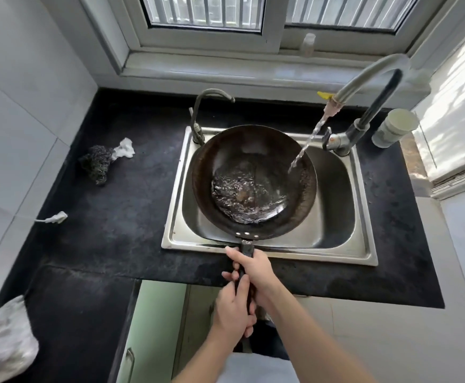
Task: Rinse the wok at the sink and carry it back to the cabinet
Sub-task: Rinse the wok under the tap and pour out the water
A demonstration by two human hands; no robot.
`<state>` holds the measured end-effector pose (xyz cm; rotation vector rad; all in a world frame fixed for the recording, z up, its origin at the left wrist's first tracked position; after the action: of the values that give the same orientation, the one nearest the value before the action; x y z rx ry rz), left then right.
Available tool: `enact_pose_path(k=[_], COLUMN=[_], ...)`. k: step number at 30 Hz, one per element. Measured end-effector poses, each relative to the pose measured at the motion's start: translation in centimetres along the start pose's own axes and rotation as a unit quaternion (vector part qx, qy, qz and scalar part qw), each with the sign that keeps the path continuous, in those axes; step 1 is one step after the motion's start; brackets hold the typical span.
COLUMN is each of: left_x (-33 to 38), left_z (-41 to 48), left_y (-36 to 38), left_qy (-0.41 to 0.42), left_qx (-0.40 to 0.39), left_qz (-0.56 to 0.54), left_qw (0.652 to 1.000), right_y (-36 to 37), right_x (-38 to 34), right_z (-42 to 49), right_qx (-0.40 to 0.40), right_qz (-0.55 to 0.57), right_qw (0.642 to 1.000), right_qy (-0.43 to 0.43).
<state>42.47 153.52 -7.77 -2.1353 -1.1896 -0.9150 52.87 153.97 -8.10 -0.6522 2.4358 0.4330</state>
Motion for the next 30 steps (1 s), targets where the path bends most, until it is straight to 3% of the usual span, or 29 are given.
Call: enact_pose_path(k=[15,25,30], left_x=[0.4,2.5,1.2], left_z=[-0.3,-0.5,-1.6], left_y=[1.6,0.1,-1.3], left_qy=[-0.007,0.0,0.006], left_qx=[0.0,0.034,0.023], left_qz=[0.054,-0.025,-0.008], left_qw=[0.999,0.999,1.0], right_y=[-2.0,1.1,1.2], right_x=[-0.1,-1.6,0.2], right_z=[0.5,0.2,-0.8], right_qx=[0.021,-0.027,-0.019], right_qz=[-0.056,-0.102,-0.123], right_qw=[0.998,0.993,0.991], right_qy=[-0.011,-0.055,-0.046])
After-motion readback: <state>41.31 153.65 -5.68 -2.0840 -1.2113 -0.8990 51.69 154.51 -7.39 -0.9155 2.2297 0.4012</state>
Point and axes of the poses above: each hand's wrist, its own z-axis towards the middle knuckle, its own y-axis out of the palm, x = y × z, the point moved 1 cm from there along z, towards the middle knuckle, and after that the axes turned 11 degrees about x, right-handed, at the moved point
